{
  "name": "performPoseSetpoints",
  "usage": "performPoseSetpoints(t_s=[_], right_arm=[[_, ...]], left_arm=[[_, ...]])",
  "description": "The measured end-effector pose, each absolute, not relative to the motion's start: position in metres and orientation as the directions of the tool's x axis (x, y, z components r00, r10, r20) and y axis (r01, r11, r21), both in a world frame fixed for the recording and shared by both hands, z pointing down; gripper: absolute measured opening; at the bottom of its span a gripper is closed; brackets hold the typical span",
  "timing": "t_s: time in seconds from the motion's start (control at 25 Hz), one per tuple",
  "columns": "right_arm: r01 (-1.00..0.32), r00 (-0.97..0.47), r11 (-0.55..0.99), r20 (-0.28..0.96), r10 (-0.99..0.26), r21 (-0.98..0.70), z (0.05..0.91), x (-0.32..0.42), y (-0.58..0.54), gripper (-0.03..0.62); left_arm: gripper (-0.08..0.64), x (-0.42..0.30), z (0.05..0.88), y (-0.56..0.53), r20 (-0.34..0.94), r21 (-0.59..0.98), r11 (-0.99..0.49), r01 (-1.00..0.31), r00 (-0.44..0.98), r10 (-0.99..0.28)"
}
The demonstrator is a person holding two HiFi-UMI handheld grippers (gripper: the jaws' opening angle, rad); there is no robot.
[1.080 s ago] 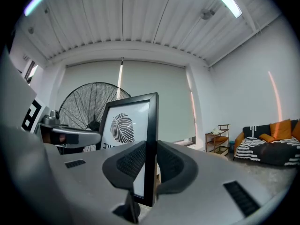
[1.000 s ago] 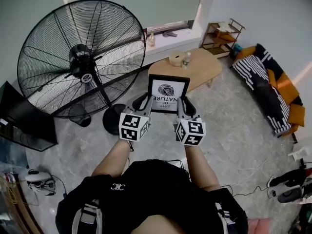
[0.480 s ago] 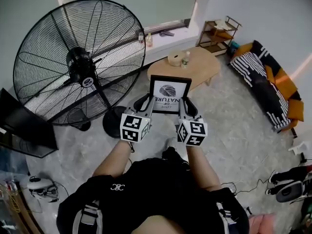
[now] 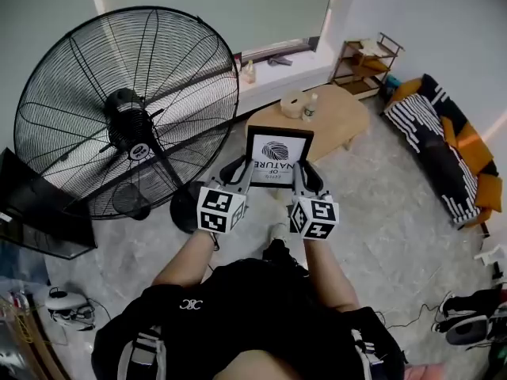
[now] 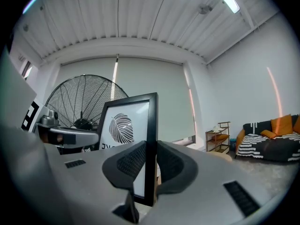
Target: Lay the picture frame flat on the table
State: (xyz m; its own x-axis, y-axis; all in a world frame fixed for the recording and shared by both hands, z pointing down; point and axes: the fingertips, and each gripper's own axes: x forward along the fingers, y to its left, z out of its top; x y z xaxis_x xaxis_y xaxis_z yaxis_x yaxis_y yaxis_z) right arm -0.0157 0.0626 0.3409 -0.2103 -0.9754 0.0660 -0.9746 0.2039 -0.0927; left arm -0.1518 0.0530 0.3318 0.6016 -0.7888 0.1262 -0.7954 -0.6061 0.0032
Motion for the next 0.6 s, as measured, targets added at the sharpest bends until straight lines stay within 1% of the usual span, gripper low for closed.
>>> performPoseSetpoints(t_s=[0.6], right_arm=[[-0.959, -0.270, 0.254, 0.129, -0.954, -0.127, 0.359, 0.064, -0.128, 0.089]], left_arm=[[0.089, -0.072, 0.349, -0.131, 0.202, 0.026, -0.565, -0.825, 0.558, -0.805]])
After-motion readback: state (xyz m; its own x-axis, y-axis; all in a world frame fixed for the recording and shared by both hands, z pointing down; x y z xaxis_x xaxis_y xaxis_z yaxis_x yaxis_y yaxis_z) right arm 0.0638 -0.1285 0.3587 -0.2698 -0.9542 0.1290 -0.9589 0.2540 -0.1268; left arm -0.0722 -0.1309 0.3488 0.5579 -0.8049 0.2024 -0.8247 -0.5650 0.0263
